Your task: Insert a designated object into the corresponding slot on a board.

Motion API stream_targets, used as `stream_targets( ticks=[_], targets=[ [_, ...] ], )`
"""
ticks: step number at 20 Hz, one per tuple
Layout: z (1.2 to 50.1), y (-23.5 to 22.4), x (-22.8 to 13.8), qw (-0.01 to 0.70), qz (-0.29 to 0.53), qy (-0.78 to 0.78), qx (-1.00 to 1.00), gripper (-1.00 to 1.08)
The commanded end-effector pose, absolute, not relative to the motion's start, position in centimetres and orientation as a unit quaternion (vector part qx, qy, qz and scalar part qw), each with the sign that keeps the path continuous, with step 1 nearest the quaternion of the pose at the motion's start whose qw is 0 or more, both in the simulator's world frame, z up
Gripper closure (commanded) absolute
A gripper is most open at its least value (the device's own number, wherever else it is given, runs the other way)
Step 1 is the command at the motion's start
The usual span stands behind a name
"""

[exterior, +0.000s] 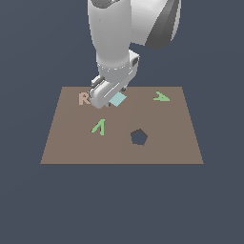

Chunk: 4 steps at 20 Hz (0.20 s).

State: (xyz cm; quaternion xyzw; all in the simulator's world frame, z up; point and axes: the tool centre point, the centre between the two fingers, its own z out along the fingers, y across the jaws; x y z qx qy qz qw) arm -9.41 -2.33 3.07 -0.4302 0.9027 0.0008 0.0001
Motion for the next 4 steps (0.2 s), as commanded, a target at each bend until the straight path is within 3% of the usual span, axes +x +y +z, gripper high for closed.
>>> stream_targets(
  ticks=[1,4],
  targets=[
    [3.07,-2.32,-9.40,0.000,0.001,0.903,-0.430,-0.92],
    [3.07,-2.32,-9.40,0.000,0.001,0.903,-0.430,-0.92]
  ],
)
